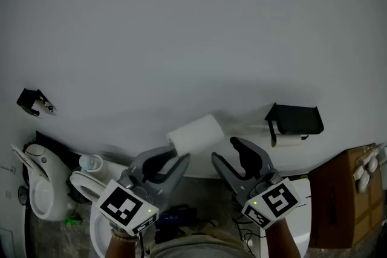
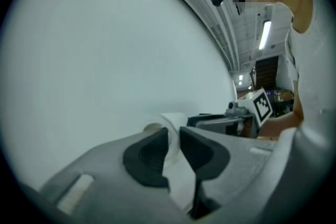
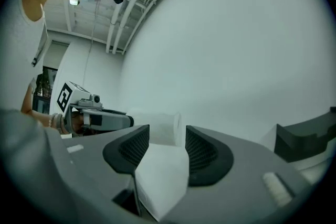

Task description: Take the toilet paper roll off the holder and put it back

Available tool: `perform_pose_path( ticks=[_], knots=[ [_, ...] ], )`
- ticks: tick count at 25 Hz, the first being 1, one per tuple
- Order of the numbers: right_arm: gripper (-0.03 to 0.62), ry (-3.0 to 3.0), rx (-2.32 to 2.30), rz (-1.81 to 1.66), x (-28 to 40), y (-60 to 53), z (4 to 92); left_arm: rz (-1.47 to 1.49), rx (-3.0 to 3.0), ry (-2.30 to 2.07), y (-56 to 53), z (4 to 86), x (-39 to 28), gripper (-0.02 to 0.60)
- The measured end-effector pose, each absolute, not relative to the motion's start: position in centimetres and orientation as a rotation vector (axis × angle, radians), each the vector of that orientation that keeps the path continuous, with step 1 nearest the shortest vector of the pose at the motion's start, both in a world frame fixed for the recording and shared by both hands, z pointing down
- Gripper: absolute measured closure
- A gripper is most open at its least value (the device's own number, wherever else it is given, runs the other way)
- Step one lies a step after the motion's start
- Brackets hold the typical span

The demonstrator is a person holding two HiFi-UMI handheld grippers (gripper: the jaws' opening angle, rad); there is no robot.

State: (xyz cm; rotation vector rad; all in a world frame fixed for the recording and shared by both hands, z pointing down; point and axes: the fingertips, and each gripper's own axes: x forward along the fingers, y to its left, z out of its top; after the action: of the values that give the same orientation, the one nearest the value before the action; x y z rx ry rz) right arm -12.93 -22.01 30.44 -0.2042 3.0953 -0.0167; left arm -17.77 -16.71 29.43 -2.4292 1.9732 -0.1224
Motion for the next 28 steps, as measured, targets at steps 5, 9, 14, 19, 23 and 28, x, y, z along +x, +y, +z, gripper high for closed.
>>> perform_pose_path(
  ticks=[5, 9, 14, 19, 23, 28],
  knots=[
    [0.391, 3.105, -0.043, -0.015, -15.2, -19.9, 30.8, -0.137, -2.418, 2.030, -14.6, 30.2, -18.9, 0.515],
    [0.391, 3.116, 0.057, -0.010, -16.5, -18.6, 31.2, -0.139, -2.419, 2.052, -13.3, 30.6, -19.2, 0.515],
    [0.391, 3.114, 0.168, -0.007, -17.6, -16.8, 31.7, -0.128, -2.406, 2.051, -11.8, 31.1, -19.6, 0.515],
    [0.391, 3.119, 0.186, -0.030, -18.0, -16.1, 32.1, -0.097, -2.403, 2.078, -10.6, 31.5, -19.9, 0.517],
    [0.393, 3.117, 0.190, -0.031, -18.1, -15.8, 32.3, -0.102, -2.396, 2.081, -10.3, 31.8, -19.8, 0.517],
    [0.393, 3.139, 0.188, -0.024, -17.7, -15.7, 32.8, -0.102, -2.432, 2.125, -10.1, 32.4, -19.2, 0.518]
  ],
)
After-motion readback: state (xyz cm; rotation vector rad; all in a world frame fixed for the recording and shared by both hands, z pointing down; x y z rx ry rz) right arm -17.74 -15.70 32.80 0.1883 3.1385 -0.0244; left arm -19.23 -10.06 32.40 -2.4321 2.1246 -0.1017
